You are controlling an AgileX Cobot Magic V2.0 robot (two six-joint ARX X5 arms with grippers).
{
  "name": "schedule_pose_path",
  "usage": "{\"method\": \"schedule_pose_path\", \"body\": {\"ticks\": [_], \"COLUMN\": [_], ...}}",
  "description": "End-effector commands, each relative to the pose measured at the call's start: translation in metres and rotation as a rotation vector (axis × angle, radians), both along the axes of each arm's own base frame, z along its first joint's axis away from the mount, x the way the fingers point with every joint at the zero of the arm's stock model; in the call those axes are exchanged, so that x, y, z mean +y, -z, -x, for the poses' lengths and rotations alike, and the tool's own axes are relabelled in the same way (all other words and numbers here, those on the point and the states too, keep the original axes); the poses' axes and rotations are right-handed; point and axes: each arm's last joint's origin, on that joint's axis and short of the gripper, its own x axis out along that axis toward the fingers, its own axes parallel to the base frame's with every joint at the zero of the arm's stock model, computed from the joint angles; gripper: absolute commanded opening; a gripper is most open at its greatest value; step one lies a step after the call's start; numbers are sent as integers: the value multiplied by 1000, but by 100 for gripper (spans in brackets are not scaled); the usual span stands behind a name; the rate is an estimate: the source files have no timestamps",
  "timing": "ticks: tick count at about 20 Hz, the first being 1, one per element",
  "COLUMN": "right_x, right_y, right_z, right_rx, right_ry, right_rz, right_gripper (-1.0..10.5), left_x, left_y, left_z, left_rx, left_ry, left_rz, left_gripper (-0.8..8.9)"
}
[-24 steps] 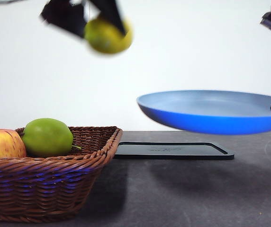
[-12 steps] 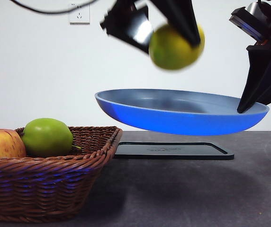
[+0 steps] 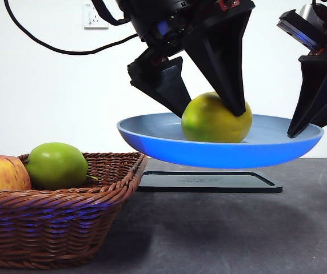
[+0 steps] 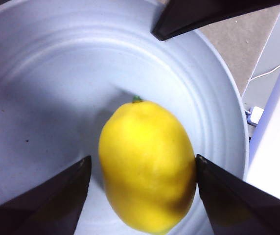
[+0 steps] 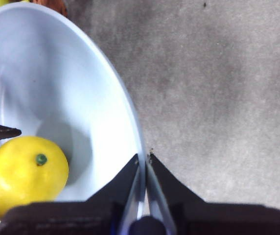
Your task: Take the lemon from the basket,put the lemon in the plate,hand out the plate
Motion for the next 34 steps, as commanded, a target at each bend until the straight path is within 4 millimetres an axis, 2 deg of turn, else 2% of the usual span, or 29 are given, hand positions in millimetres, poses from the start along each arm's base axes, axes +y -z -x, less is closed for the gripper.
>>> {"method": "schedule_pose_path", "body": {"ticks": [1,3,7,11,15,18,23,29,34], "right_x": [2,0,-7,-9,-13,-17,-24,-31,-34], "right_y": [-2,-1,4,1,-10,-11,12,47,49], "right_z": [-4,-8,-30,-70,-119,-153,-198,-214,-216], "right_rx": [-1,-8,22,59,53,38,91,164,130], "right_ry": [8,38,96,126,152,180,252,276,269], "right_rz": [-12,-19,-20,-6,-2,-6,-18,0,53], "right_gripper": [3,3,3,3,3,3,3,8,180], "left_x": [-6,-1,21,47,72,81,84,84,84], "left_y": [-5,-17,-63,-102,-126,-132,-132,-132,-132], "left_z": [1,3,11,28,46,53,55,55,55], "left_rx": [-18,-48,-136,-216,-246,-248,-240,-240,-241], "left_ry": [3,-11,-52,-82,-85,-81,-81,-85,-86], "left_rz": [15,29,69,122,171,180,169,170,170], "left_gripper": [367,365,363,363,363,363,363,363,363]}}
